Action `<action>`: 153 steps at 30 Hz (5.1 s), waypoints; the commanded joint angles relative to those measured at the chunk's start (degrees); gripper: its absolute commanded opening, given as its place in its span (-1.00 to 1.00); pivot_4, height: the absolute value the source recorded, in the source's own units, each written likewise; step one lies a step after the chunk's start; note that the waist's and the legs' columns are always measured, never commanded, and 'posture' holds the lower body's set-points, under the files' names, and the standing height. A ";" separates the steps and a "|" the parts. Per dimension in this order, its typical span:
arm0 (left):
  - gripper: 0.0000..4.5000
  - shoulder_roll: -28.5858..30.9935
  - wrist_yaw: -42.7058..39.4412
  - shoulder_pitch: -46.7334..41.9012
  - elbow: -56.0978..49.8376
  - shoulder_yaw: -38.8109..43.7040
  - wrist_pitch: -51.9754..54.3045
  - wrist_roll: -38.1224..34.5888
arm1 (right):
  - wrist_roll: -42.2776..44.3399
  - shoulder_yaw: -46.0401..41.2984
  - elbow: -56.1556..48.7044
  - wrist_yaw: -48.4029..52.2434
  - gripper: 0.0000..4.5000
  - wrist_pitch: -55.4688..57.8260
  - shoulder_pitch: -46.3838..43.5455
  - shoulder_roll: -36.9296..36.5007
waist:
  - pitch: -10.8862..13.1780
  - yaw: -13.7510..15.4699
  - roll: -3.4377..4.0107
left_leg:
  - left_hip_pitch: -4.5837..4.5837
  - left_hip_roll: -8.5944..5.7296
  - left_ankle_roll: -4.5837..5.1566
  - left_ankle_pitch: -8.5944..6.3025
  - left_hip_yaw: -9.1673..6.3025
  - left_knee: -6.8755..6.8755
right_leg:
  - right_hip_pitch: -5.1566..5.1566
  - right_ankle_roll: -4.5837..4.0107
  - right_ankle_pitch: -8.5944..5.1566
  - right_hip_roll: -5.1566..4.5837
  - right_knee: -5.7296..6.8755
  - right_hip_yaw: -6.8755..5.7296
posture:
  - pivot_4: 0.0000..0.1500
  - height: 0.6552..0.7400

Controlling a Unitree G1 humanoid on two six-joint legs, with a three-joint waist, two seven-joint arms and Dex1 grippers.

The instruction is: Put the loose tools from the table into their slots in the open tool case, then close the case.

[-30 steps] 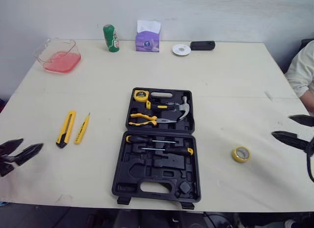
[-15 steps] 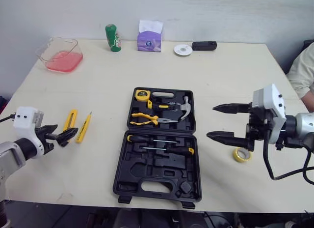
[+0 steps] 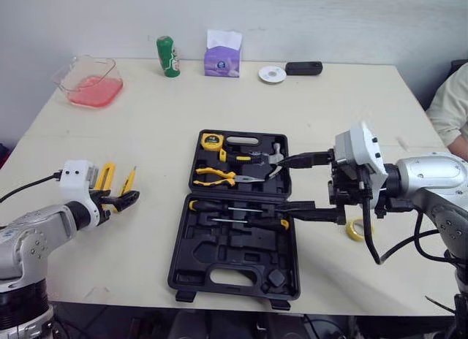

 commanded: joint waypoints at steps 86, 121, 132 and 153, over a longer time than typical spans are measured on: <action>0.87 9.50 -55.88 -27.97 -4.86 -48.80 -26.60 19.81 | 0.59 -5.70 -12.79 -5.81 1.00 0.15 26.00 -5.83 | 0.26 1.34 -0.18 | -0.15 0.01 0.27 0.06 0.01 0.67 | 0.13 0.17 -0.03 0.30 0.22 0.13 | 1.00 0.63; -0.97 7.53 -52.23 -8.96 13.33 -53.35 -49.48 33.20 | -2.17 -3.96 -9.05 -5.32 1.00 -1.96 23.35 -4.57 | -1.01 0.56 0.45 | 1.54 0.01 0.29 -0.07 0.12 -0.31 | 1.91 0.08 -0.13 0.16 -0.46 0.20 | 1.00 0.63; -0.59 1.47 -50.33 -3.07 1.94 -25.39 -38.08 2.79 | -0.25 -12.15 -6.78 -7.18 1.00 -2.03 26.69 -3.56 | -1.06 1.18 0.10 | 1.19 0.07 0.23 -0.26 -0.02 -0.13 | 1.31 0.17 -0.29 0.04 -0.28 0.13 | 1.00 0.63; 0.97 -2.14 -14.74 32.84 17.45 34.16 -38.74 3.60 | -24.01 -31.65 53.08 -3.45 1.00 -28.64 31.19 -10.41 | -0.70 1.34 0.15 | 0.89 0.03 0.36 -0.28 0.10 -0.25 | 1.13 -0.84 -0.67 -0.15 -1.02 0.17 | 1.00 0.63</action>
